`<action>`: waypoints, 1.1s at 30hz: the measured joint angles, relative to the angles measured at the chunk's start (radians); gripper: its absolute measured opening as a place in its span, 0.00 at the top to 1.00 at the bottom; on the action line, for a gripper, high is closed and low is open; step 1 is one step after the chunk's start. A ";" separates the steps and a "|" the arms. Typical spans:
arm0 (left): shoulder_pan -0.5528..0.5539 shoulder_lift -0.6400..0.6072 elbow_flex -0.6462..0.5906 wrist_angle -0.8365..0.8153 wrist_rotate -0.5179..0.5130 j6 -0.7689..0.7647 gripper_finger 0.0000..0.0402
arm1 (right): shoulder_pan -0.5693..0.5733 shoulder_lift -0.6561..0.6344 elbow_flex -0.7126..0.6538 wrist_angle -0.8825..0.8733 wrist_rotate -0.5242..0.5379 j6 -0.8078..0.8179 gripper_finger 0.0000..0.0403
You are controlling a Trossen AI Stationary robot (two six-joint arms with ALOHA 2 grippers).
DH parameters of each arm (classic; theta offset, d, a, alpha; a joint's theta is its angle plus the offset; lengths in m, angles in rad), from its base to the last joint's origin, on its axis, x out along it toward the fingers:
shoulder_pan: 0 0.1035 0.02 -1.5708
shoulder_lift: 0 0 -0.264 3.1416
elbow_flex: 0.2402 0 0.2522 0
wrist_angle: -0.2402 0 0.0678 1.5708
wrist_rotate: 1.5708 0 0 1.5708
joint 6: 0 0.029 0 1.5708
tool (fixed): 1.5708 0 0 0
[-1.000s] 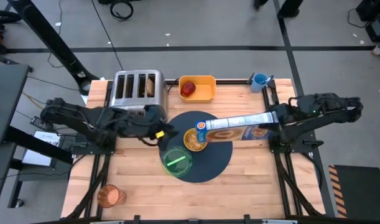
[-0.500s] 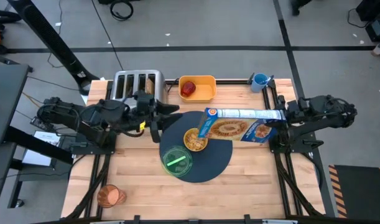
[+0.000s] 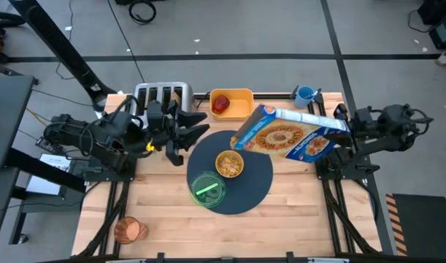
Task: Arrange a breakfast setting
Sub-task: Pour the cereal from the blue cereal box into the yellow bowl
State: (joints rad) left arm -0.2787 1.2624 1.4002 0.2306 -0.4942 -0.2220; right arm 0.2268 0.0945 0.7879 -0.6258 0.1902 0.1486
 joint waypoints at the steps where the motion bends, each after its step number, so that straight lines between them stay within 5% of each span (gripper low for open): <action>1: 0.000 0.000 0.000 0.005 0.000 0.009 0.53 | 0.000 0.000 0.000 0.029 0.000 -0.007 0.54; 18: 0.049 0.045 0.000 -0.103 -0.053 -0.015 0.47 | 0.000 0.007 -0.004 0.616 -0.011 -0.129 0.54; 27: 0.149 0.218 -0.002 0.068 0.098 -0.014 0.22 | 0.000 0.111 -0.082 0.943 -0.037 -0.150 0.54; 33: 0.182 0.305 0.000 0.249 0.223 0.031 0.20 | 0.000 0.265 -0.113 1.059 -0.027 -0.155 0.55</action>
State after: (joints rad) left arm -0.0967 1.5675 1.3998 0.4797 -0.2711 -0.1909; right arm 0.2268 0.3596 0.6750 0.4335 0.1627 -0.0060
